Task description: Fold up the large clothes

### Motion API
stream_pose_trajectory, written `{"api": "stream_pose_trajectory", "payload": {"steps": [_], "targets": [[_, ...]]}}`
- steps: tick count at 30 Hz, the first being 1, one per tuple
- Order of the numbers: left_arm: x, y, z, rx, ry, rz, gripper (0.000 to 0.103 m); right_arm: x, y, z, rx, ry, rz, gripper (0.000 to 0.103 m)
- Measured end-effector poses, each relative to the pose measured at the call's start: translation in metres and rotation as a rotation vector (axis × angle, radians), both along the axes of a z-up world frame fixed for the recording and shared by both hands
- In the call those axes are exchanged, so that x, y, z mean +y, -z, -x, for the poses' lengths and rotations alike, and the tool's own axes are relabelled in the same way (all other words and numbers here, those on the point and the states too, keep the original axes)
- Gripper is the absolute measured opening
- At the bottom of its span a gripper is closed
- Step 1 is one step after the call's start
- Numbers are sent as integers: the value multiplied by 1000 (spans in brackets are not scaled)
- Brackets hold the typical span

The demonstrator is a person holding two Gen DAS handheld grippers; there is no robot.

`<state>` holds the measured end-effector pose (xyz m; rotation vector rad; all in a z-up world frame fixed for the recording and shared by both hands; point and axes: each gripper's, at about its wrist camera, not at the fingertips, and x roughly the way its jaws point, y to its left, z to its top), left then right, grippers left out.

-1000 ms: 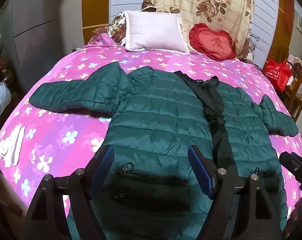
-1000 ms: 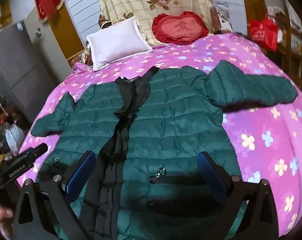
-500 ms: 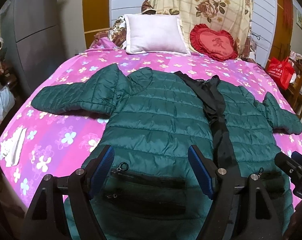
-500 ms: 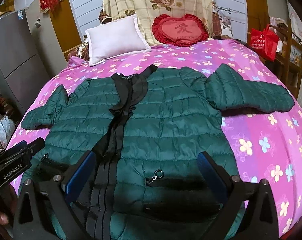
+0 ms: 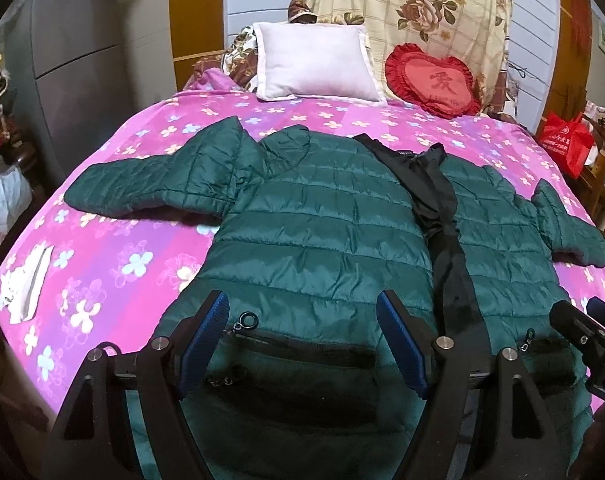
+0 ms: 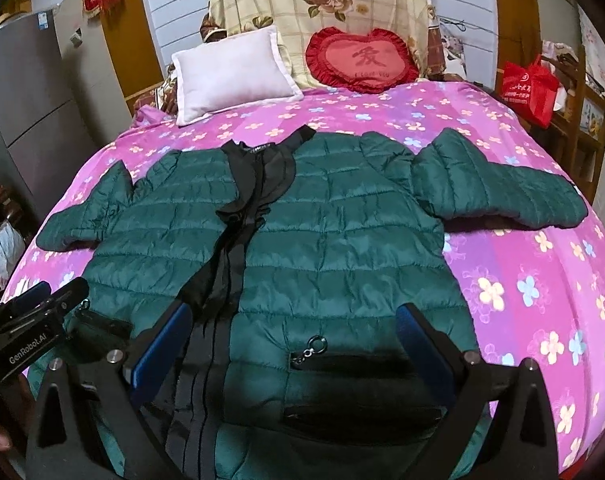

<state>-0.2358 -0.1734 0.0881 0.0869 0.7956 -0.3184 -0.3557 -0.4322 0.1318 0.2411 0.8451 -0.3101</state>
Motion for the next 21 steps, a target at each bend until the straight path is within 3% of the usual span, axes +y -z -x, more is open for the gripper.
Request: {"api": "stream_pose_trajectory", "payload": {"steps": [21], "targets": [[2, 3, -7, 4, -7, 8, 53, 12, 7, -26, 8, -36, 22, 103]]}}
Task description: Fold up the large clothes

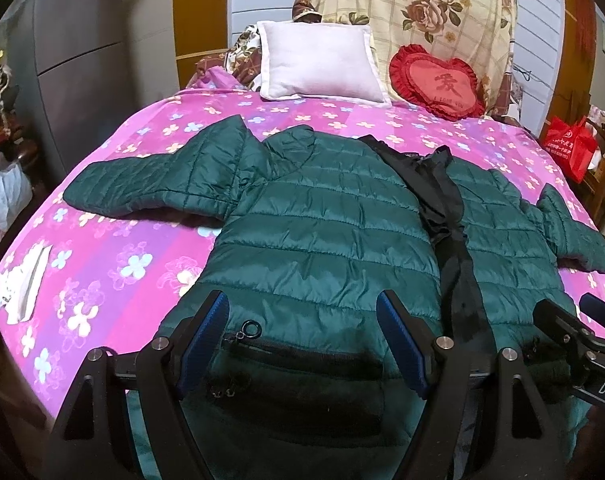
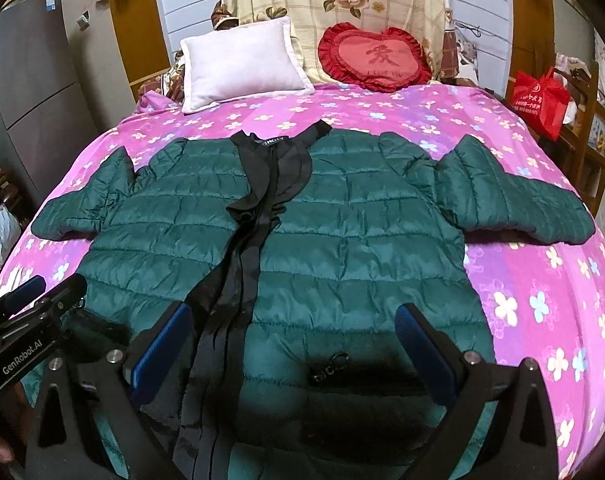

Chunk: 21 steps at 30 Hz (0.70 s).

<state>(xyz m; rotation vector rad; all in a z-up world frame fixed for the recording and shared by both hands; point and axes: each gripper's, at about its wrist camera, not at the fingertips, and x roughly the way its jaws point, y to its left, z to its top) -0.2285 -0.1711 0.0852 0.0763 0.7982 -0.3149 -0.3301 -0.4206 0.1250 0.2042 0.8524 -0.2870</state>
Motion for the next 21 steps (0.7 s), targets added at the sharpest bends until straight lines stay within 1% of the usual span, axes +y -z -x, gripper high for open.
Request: {"api": "stream_pose_trajectory", "payload": {"steps": [12, 17, 21], "targets": [[-10, -3, -12, -17, 11, -9, 53, -8, 7, -20, 30, 14, -4, 103], [-10, -4, -16, -15, 9, 1, 53, -7, 6, -26, 28, 13, -4, 103], [-11, -3, -19, -19, 5, -6, 53, -7, 5, -29, 22, 12, 0, 103]]}}
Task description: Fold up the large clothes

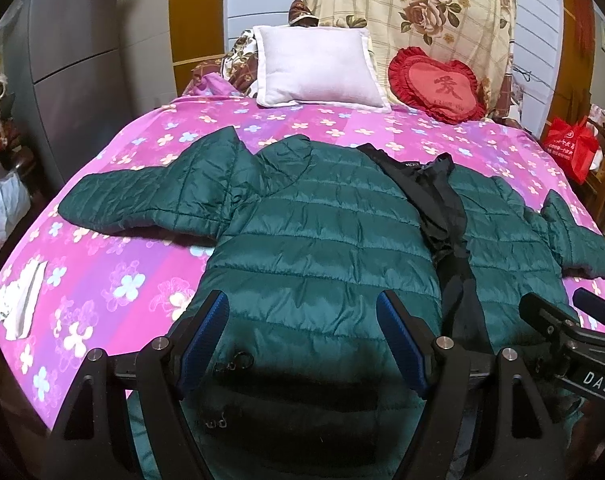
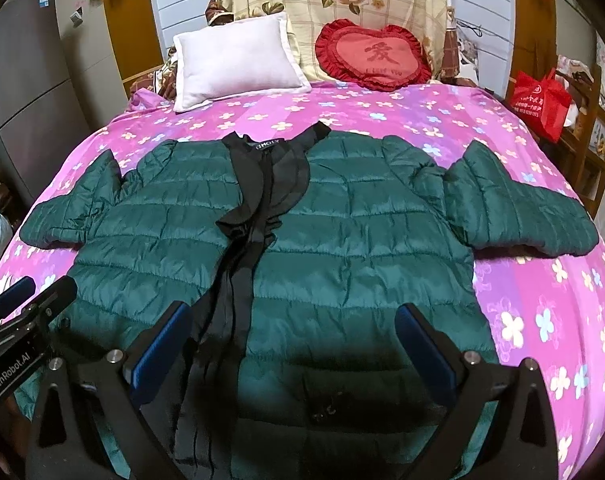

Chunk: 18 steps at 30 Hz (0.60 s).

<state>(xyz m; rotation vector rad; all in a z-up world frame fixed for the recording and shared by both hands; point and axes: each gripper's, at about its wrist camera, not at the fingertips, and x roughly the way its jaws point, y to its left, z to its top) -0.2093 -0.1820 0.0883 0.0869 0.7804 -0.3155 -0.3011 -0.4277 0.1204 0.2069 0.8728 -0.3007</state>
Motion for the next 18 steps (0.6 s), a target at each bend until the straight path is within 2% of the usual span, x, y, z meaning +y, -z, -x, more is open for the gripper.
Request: {"api": "stream_pose_trajectory", "payload": {"steps": [18], "targets": [[1, 13, -17, 19, -14, -5, 53, -2, 9, -21, 15, 7, -3, 103]]}}
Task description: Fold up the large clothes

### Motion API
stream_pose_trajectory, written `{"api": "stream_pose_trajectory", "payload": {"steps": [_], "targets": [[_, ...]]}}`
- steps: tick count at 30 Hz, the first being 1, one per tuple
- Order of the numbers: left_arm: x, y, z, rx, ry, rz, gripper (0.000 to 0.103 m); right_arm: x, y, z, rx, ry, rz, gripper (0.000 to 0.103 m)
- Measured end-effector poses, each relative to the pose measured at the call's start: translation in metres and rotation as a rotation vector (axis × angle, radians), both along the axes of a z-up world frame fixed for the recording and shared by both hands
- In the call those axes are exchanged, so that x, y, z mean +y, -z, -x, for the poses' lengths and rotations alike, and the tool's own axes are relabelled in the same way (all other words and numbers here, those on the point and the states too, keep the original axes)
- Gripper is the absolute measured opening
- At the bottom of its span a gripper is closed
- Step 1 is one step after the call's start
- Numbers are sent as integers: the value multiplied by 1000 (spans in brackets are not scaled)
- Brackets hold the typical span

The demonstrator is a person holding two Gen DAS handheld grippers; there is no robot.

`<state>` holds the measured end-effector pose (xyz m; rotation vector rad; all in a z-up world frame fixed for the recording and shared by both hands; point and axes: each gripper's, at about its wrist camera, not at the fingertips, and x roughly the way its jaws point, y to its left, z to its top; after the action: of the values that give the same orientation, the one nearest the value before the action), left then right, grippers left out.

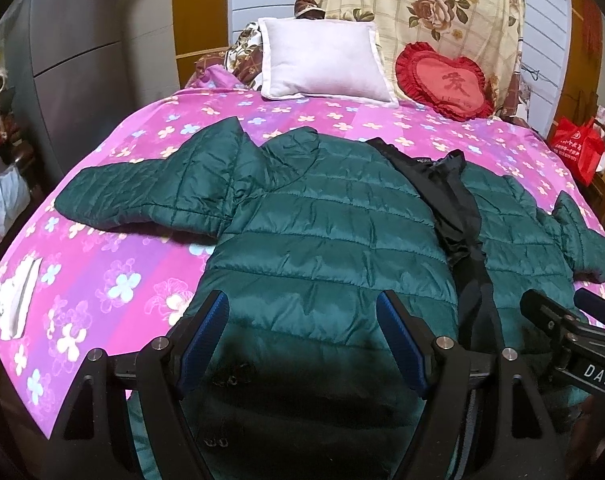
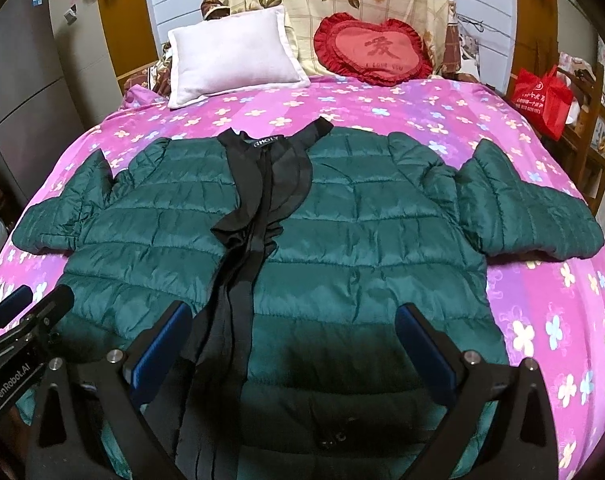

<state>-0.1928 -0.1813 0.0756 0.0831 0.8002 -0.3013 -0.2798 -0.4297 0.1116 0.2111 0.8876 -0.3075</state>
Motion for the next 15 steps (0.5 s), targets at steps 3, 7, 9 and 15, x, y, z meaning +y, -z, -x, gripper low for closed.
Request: {"api": "stream_pose_trajectory", "payload": {"steps": [3, 7, 9, 15], "targets": [[0, 2, -2, 6, 2, 2, 53, -1, 2, -2, -3, 2, -2, 103], [0, 2, -4, 10, 5, -2, 53, -1, 2, -2, -4, 4, -6, 103], [1, 3, -6, 15, 5, -5, 53, -1, 3, -2, -4, 2, -4, 103], [3, 3, -15, 18, -5, -11, 53, 0, 3, -8, -5, -7, -4, 103]]}}
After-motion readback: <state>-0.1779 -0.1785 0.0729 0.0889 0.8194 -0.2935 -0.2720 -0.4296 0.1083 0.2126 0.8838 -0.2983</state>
